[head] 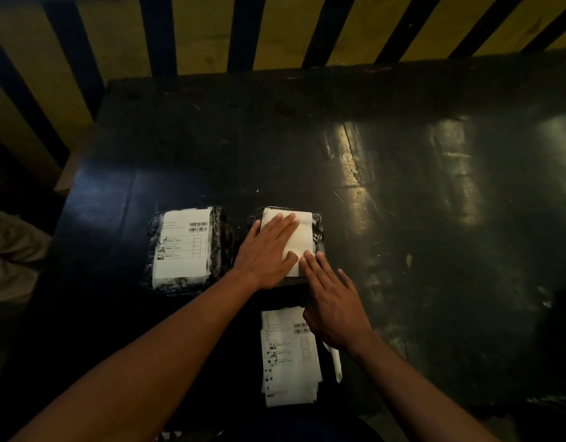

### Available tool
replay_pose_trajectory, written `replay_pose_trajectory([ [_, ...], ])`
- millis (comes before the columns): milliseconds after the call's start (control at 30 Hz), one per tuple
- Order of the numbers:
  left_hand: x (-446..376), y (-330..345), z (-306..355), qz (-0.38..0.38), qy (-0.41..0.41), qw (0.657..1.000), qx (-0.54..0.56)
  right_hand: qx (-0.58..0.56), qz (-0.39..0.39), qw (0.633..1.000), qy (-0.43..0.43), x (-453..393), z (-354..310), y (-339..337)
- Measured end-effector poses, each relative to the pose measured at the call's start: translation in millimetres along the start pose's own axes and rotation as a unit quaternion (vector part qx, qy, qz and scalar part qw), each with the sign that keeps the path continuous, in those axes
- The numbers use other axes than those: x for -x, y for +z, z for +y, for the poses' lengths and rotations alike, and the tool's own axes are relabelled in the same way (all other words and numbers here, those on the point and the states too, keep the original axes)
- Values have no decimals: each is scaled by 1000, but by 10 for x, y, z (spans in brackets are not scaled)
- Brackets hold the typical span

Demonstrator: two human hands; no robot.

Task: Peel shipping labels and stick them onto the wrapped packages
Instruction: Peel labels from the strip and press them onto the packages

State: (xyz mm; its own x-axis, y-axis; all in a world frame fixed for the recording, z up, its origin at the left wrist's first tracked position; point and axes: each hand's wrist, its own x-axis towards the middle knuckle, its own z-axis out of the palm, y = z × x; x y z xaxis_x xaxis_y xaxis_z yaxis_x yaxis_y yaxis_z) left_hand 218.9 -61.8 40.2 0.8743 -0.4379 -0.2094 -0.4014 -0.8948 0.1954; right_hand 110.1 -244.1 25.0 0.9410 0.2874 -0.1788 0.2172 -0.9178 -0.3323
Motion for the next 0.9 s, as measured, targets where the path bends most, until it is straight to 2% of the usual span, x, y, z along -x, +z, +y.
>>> replay_pose_trajectory([
  [167, -232, -151, -114, -13, -90, 995, 37, -25, -3, 1000, -5, -9, 22, 7],
  [267, -135, -173, -130, -38, -113, 990, 72, -120, 55, 991, -2, -90, 50, -80],
  [333, 28, -123, -97, -46, -129, 983, 123, -161, 105, 981, 29, -198, 88, -156],
  [367, 113, -89, -78, -50, -143, 977, 149, -170, 107, 978, 52, -261, 113, -198],
  [433, 256, -23, -43, -60, -175, 965, 187, -173, 40, 980, 91, -406, 180, -232],
  [500, 337, 20, -4, -58, -195, 955, 215, -168, -37, 980, 99, -521, 217, -212],
  [533, 357, 34, 11, -53, -201, 951, 229, -177, -51, 978, 97, -557, 224, -190],
  [633, 372, 40, 35, -28, -216, 942, 254, -205, -42, 973, 103, -614, 221, -159],
  [800, 363, -2, 55, -2, -221, 944, 243, -186, -31, 977, 96, -658, 211, -195],
  [900, 353, -69, 118, 20, -227, 950, 216, -239, -27, 966, 99, -687, 265, -191],
])
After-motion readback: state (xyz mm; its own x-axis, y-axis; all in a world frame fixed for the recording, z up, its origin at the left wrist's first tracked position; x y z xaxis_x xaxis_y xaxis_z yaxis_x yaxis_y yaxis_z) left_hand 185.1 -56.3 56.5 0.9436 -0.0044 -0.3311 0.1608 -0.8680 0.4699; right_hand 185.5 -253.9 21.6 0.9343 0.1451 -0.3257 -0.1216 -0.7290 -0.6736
